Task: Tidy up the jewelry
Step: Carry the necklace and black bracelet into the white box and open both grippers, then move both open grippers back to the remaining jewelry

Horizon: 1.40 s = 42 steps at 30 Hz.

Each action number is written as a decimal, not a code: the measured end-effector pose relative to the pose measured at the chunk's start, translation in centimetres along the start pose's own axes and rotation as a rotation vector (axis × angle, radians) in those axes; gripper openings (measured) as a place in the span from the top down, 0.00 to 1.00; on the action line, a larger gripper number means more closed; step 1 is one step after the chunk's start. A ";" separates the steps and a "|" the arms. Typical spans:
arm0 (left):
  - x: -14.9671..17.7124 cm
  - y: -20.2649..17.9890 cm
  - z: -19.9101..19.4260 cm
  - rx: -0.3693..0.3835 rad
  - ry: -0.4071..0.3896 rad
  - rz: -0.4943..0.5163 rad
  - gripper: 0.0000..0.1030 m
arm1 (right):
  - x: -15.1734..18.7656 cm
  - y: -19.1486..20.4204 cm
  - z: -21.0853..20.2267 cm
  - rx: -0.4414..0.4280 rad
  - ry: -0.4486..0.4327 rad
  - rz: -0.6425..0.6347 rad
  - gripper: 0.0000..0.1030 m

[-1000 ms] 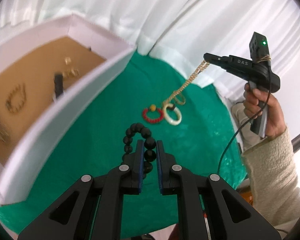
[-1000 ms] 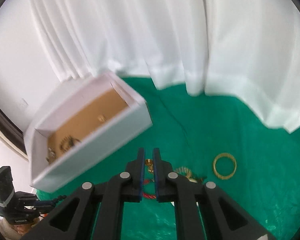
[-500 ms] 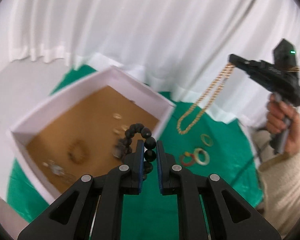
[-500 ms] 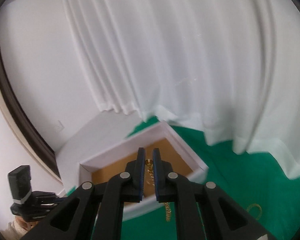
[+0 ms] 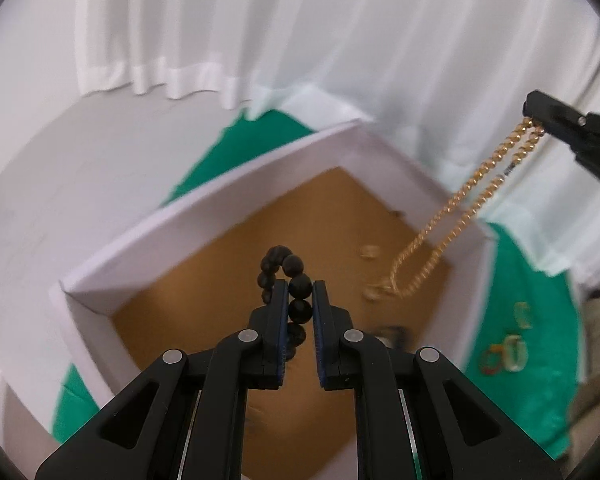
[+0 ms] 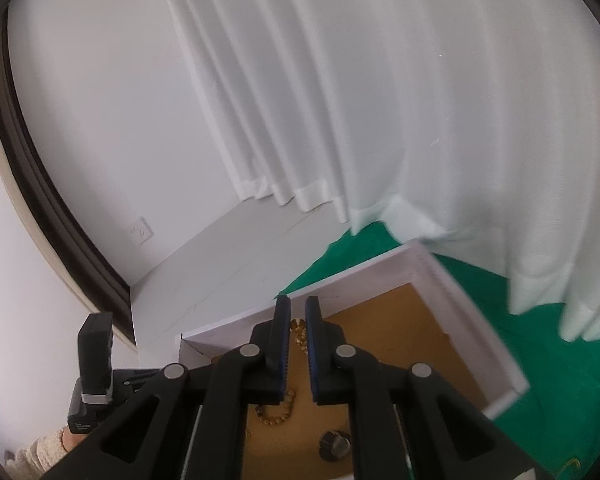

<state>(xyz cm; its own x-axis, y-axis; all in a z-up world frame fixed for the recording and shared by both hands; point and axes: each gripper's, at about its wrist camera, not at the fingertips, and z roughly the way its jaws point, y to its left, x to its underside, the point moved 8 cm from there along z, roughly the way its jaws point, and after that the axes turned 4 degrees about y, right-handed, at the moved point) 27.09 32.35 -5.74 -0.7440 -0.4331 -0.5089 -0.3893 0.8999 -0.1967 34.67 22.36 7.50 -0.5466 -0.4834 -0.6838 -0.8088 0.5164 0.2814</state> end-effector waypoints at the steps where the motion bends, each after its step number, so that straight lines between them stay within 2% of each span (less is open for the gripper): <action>1: 0.0 0.4 0.5 -0.027 -0.001 0.003 0.91 | 0.3 0.4 1.3 -0.006 0.019 -0.006 0.93; 3: 0.2 1.4 2.0 -0.091 0.001 0.005 0.91 | 1.4 0.8 4.6 -0.002 0.067 -0.013 0.92; 6: 0.6 2.0 3.2 -0.143 0.001 0.008 0.91 | 3.5 0.6 8.4 0.006 0.122 0.000 0.92; 10: 1.2 2.2 3.5 -0.202 -0.020 0.033 0.87 | 5.6 -0.1 10.9 0.014 0.166 0.052 0.86; 11: 1.3 2.1 3.4 -0.204 -0.023 0.038 0.79 | 6.0 -0.3 11.0 0.018 0.172 0.065 0.70; 12: 1.6 1.9 3.1 -0.204 -0.030 0.044 0.64 | 6.2 -0.4 10.9 0.022 0.173 0.071 0.60; 13: 1.6 1.8 2.8 -0.207 -0.038 0.046 0.55 | 6.6 -0.5 10.4 0.034 0.166 0.074 0.47; 14: 1.5 1.7 2.5 -0.214 -0.051 0.048 0.42 | 6.8 -0.7 9.8 0.047 0.160 0.070 0.45; 16: 1.6 1.1 1.3 -0.229 -0.091 0.063 0.40 | 7.2 -1.1 8.5 0.067 0.150 0.058 0.45; 19: 2.0 -0.6 -0.4 -0.203 -0.118 0.074 0.40 | 8.1 -2.3 6.0 0.109 0.126 0.040 0.45; 23: 3.6 -4.0 -2.9 -0.150 -0.155 0.103 0.33 | 11.9 -5.7 0.8 0.220 0.089 0.019 0.45; 26: 5.9 -7.2 -3.8 -0.085 -0.160 0.141 0.29 | 16.8 -9.2 -3.6 0.331 0.068 0.040 0.44; 30: 10.9 -12.0 -3.6 0.025 -0.131 0.192 0.23 | 25.3 -16.0 -8.8 0.517 0.073 0.152 0.41; 33: 15.2 -15.8 -1.6 0.097 -0.075 0.224 0.23 | 34.4 -22.9 -12.4 0.695 0.138 0.303 0.41; 36: 18.9 -19.3 1.1 0.158 0.005 0.240 0.24 | 41.2 -28.8 -15.8 0.815 0.156 0.467 0.41; 38: 20.1 -21.0 2.1 0.169 0.040 0.252 0.24 | 43.7 -31.7 -18.0 0.862 0.124 0.546 0.39; 39: 20.4 -21.7 2.5 0.163 0.043 0.259 0.24 | 44.1 -32.6 -19.1 0.866 0.084 0.563 0.37; 40: 20.7 -22.5 2.6 0.155 0.044 0.268 0.24 | 44.7 -33.9 -20.4 0.929 0.075 0.578 0.36; 42: 20.9 -23.6 3.0 0.136 0.052 0.276 0.24 | 44.9 -35.5 -21.4 0.940 0.047 0.605 0.32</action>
<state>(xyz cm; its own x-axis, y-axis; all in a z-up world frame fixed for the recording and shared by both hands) 22.32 2.25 -14.24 -0.8394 -0.1706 -0.5160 -0.0951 0.9809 -0.1696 34.24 -32.78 -18.81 -0.8180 0.0119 -0.5751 0.0677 0.9948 -0.0757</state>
